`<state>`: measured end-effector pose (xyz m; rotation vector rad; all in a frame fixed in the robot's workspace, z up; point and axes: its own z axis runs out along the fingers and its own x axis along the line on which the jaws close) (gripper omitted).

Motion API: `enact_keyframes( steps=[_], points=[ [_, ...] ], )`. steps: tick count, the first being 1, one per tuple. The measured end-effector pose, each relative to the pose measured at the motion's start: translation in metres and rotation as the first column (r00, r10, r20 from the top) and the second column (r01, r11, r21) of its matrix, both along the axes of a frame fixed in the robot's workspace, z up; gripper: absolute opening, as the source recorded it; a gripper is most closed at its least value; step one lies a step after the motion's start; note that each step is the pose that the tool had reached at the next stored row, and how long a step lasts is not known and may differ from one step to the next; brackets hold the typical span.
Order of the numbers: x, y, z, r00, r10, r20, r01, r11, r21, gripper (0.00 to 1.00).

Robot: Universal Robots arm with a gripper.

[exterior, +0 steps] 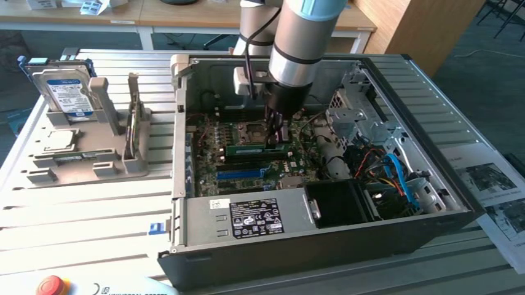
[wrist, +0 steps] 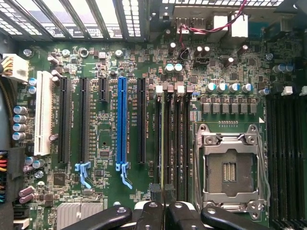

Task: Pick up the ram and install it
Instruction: 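Insert the ram into the slot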

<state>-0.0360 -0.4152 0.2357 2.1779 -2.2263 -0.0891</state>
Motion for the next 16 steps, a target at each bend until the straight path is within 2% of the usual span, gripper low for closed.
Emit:
enact_keyframes(
  steps=[16],
  points=[
    [-0.0001,-0.0010,-0.0020,1.0000,0.000,0.0001,0.000,1.0000,0.0001,0.12]
  ],
)
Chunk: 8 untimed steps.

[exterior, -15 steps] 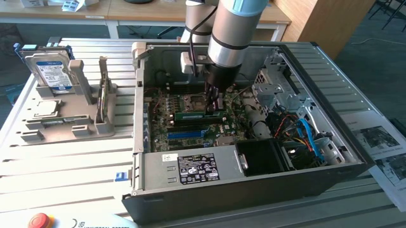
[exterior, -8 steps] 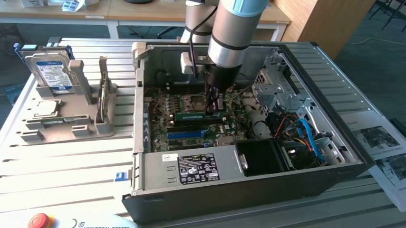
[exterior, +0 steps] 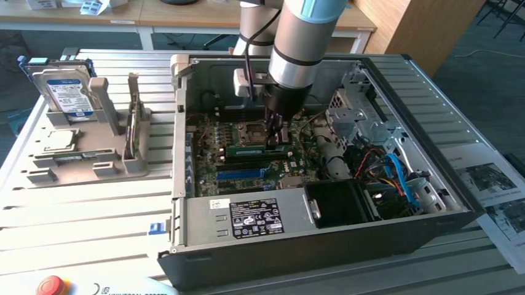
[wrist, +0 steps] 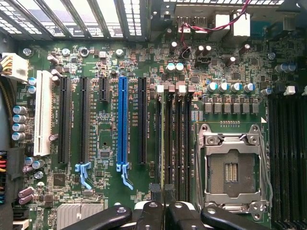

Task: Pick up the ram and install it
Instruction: 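Insert the ram into the slot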

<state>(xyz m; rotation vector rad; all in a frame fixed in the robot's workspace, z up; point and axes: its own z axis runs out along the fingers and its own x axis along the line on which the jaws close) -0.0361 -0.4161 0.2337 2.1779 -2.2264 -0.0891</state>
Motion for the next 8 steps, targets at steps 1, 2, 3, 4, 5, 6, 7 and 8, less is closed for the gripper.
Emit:
enact_keyframes(
  steps=[1,2,3,4,5,6,7,8],
  points=[
    [0.0000,0.0000,0.0000,1.0000,0.000,0.0000,0.000,1.0000,0.0001,0.12],
    [-0.0001,-0.0001,-0.0001,1.0000,0.000,0.0001,0.000,1.0000,0.0003,0.12],
    [-0.0001,-0.0003,-0.0001,1.0000,0.000,0.0001,0.000,1.0000,0.0003,0.12],
    [-0.0001,-0.0005,-0.0001,1.0000,0.000,0.0000,0.000,1.0000,0.0002,0.12],
    [-0.0001,-0.0005,-0.0001,1.0000,0.000,0.0000,0.000,1.0000,0.0001,0.12],
    [0.0000,-0.0005,0.0000,1.0000,0.000,0.0000,0.000,1.0000,0.0001,0.12],
    [0.0000,-0.0006,0.0000,1.0000,0.000,-0.0001,0.000,1.0000,0.0000,0.12],
    [0.0000,-0.0006,0.0000,1.0000,0.000,0.0000,0.000,1.0000,0.0000,0.12]
  ],
)
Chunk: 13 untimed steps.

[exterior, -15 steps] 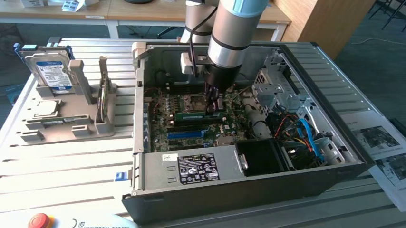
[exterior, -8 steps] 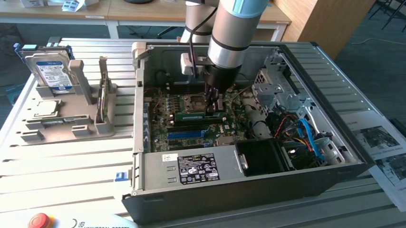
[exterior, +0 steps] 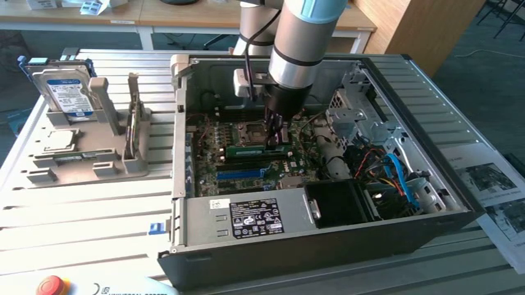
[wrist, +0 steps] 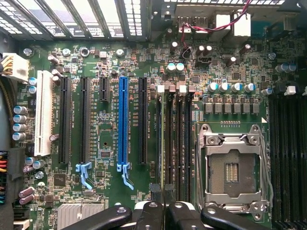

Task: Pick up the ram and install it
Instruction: 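Insert the ram into the slot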

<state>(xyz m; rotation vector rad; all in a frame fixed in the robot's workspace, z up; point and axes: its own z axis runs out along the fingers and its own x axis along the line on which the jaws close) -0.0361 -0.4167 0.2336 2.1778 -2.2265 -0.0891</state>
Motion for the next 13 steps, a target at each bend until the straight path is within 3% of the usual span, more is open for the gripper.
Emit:
enact_keyframes(
  steps=[13],
  points=[
    [0.0000,0.0000,-0.0013,1.0000,0.002,0.0000,-0.002,1.0000,0.0000,0.12]
  ],
)
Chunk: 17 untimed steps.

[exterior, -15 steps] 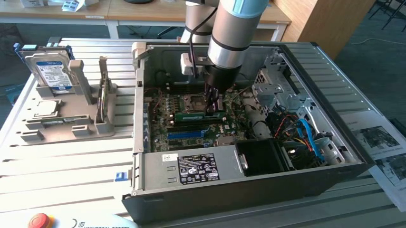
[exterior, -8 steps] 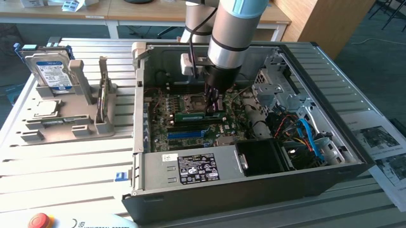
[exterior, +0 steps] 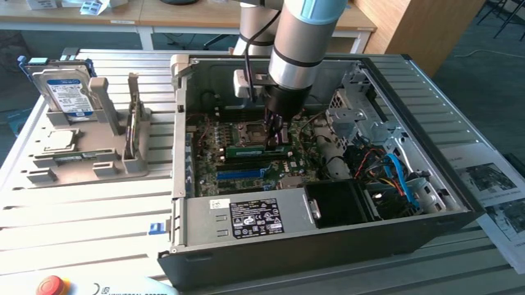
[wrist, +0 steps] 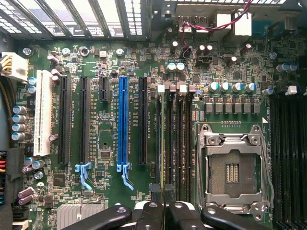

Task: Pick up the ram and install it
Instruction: 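Insert the ram into the slot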

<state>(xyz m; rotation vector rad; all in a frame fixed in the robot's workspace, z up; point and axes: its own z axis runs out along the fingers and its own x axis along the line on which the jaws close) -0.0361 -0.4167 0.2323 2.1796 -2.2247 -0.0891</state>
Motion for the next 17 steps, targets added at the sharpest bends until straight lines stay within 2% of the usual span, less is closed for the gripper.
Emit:
enact_keyframes(
  steps=[5,12,17],
  points=[
    [0.0001,0.0000,0.0000,1.0000,0.001,0.0009,-0.001,1.0000,0.0001,0.12],
    [-0.0002,0.0000,-0.0001,1.0000,0.001,0.0070,-0.001,1.0000,0.0003,0.12],
    [-0.0005,0.0000,0.0000,1.0000,0.001,0.0072,-0.001,1.0000,0.0002,0.12]
  ],
)
